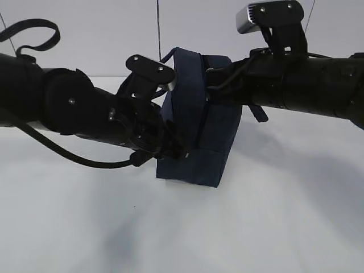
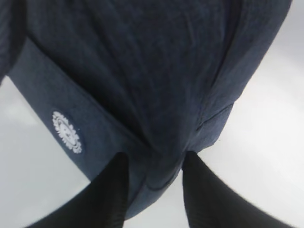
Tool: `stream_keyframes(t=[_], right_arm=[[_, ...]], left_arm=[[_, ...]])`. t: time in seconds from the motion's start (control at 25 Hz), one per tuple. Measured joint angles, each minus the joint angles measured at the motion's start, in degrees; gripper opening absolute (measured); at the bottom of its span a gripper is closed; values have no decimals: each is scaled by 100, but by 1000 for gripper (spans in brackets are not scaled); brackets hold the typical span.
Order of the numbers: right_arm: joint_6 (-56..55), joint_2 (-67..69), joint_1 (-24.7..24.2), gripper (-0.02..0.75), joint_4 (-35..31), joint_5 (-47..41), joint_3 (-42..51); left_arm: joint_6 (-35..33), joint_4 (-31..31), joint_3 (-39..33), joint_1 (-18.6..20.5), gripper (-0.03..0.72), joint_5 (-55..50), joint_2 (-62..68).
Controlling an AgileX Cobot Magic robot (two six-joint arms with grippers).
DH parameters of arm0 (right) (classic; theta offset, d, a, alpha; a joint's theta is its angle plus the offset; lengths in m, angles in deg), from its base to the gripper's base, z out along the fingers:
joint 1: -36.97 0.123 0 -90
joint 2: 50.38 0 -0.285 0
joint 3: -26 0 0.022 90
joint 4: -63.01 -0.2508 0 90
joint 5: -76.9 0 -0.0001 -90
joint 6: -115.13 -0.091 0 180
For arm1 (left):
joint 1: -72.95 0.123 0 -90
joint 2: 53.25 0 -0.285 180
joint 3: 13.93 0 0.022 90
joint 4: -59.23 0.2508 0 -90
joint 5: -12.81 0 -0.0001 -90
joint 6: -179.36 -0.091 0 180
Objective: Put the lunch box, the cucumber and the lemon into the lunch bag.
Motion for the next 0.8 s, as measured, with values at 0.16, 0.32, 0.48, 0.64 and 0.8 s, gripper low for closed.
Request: stream_keyframes(t=[0.16, 0.32, 0.48, 0.64, 0.8], right_arm=[[-122, 0, 0, 6, 8, -12, 0], [-167, 0, 0, 7, 8, -12, 0], [-197, -2, 0, 7, 8, -12, 0], [-211, -12, 0, 7, 8, -12, 0], [-211, -47, 0, 7, 8, -132, -61]], left_arm=[[0, -25, 0, -144, 277, 231, 127], [0, -63, 0, -170, 226, 427, 147], [0, -67, 0, -170, 83, 530, 160], [0, -81, 0, -170, 5, 554, 183], [0, -81, 0, -170, 1, 498, 183]])
